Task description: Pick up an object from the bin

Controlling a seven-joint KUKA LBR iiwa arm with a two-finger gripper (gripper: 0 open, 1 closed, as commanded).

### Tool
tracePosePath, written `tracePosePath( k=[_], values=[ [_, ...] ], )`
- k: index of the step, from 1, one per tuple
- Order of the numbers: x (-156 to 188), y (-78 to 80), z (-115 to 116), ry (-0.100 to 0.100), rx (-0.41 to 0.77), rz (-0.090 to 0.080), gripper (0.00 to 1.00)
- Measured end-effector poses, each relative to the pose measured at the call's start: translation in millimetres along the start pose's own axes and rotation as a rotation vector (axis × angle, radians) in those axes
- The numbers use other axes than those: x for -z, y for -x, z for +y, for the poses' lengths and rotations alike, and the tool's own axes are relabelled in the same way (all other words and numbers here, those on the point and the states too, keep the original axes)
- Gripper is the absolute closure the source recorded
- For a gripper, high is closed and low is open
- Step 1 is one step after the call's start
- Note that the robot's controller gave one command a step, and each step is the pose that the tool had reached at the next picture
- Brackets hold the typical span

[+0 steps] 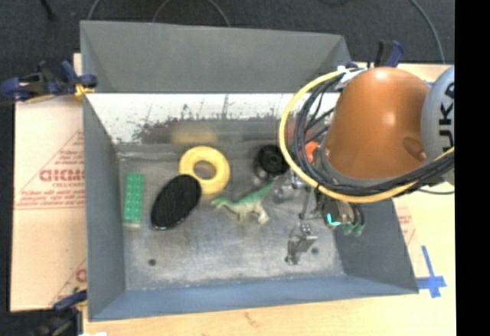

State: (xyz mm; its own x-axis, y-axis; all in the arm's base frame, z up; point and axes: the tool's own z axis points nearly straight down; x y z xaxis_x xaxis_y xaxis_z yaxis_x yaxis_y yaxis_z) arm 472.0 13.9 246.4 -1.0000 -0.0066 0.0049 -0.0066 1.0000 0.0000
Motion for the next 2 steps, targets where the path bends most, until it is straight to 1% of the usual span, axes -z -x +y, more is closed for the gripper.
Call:
tracePosePath(
  k=[1, 2],
  values=[
    [3.5, 1.5, 0.0, 0.0, 0.0, -0.008, 0.0],
    [-35.6, 49.0, -11.8, 0.002, -0.164, -0.021, 0.0]
  ],
)
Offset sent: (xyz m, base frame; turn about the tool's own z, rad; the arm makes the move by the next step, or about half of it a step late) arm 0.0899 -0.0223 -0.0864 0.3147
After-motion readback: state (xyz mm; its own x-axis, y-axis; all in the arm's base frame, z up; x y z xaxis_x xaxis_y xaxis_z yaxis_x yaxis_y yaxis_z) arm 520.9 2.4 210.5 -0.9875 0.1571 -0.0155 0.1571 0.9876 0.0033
